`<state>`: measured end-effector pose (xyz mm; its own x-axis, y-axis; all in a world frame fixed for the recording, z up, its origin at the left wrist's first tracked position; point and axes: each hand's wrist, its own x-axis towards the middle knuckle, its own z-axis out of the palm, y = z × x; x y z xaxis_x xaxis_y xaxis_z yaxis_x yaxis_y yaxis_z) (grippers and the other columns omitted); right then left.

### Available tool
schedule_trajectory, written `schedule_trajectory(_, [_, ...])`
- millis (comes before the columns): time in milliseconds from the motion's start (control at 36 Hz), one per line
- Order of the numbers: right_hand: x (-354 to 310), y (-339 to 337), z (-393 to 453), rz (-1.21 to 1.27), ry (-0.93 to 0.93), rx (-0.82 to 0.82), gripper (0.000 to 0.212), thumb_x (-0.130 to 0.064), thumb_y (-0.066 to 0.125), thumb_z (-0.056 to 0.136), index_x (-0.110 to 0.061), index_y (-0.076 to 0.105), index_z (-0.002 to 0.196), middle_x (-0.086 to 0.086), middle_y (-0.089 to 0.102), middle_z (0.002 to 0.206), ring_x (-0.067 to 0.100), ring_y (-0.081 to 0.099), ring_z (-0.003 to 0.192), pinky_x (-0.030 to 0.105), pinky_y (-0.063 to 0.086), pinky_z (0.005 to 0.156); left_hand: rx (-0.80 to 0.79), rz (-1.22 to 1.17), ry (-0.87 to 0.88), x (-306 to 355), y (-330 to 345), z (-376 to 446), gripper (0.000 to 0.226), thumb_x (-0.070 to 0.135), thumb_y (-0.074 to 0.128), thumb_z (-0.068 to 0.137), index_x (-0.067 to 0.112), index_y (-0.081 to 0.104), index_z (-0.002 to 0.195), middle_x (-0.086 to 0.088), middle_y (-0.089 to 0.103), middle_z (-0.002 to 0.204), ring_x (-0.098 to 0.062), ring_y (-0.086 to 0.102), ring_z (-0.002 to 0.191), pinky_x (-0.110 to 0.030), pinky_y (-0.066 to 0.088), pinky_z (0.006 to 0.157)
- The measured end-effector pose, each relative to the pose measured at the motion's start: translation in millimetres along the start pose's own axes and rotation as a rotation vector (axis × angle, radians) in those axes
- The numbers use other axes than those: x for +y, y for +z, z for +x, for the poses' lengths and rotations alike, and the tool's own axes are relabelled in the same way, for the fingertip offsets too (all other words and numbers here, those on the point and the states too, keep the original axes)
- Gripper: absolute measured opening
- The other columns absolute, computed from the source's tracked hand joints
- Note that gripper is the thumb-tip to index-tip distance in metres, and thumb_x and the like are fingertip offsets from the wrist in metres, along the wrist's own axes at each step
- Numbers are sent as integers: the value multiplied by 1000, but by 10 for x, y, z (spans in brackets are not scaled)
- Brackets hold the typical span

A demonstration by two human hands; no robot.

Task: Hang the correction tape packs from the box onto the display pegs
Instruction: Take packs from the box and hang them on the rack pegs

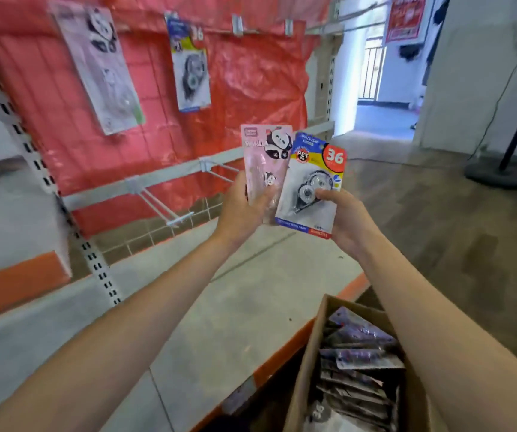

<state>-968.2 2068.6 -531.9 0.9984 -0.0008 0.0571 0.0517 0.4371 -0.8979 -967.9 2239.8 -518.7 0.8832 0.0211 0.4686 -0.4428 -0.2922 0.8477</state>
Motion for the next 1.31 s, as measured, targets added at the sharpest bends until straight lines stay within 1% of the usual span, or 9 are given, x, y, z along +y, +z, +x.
schedule_trajectory(56, [-165,195,49,-5,-9,-56,67,-18,72,64,-2,56,128,18,63,125,35,60,113,51,47,97,26,22,57,181,-122,93,38,33,63,85,14,52,115,10,61,100,-12,56,93,-26,46,80])
schedule_trajectory(167, [-371,570,112,-14,-22,-161,18,-9,58,86,-12,63,104,7,70,96,22,67,83,33,56,69,108,45,83,371,-408,204,49,42,60,80,12,54,119,-2,65,110,-21,62,101,-45,50,91])
schedule_trajectory(250, [-447,853,140,-58,-20,-261,19,-13,59,84,-10,65,102,5,71,90,18,68,73,24,54,56,157,42,71,472,-649,209,40,33,63,87,14,53,120,-5,65,117,-22,62,108,-44,49,94])
schedule_trajectory(389, [-542,1243,226,-178,-98,-271,14,-11,61,90,-11,61,104,6,70,88,18,68,72,27,56,58,226,160,113,581,-1087,237,46,24,60,94,14,44,136,8,53,125,-12,51,114,-25,41,94])
schedule_trajectory(528, [-620,1514,279,-223,-131,-287,30,-12,65,89,-8,55,117,6,69,98,15,67,75,28,55,57,253,211,134,705,-1403,248,54,33,63,91,21,43,140,3,50,139,-19,48,127,-51,42,103])
schedule_trajectory(667, [-739,1672,306,-196,-170,-314,33,-10,62,90,-5,54,122,3,69,96,11,67,72,24,54,55,259,212,138,860,-1530,314,68,35,60,93,20,26,150,1,27,156,-17,26,143,-38,21,117])
schedule_trajectory(722, [-777,1714,308,-189,-174,-325,31,-9,62,91,-4,54,121,3,69,95,11,68,72,24,55,57,273,214,148,897,-1541,333,68,33,58,94,20,23,151,3,22,158,-11,21,142,-24,18,108])
schedule_trajectory(1083, [-896,1898,272,-165,-181,-389,7,-7,58,93,-12,57,97,-1,70,84,7,68,65,26,57,58,306,224,176,1013,-1650,387,65,39,58,92,19,31,148,2,38,150,-16,35,138,-44,31,114])
schedule_trajectory(1306, [-840,1879,259,-151,-177,-389,8,-6,56,94,-14,57,92,-2,69,81,7,68,64,26,56,57,333,299,216,995,-1676,397,47,27,60,94,13,44,136,6,56,123,-11,53,110,-19,40,87])
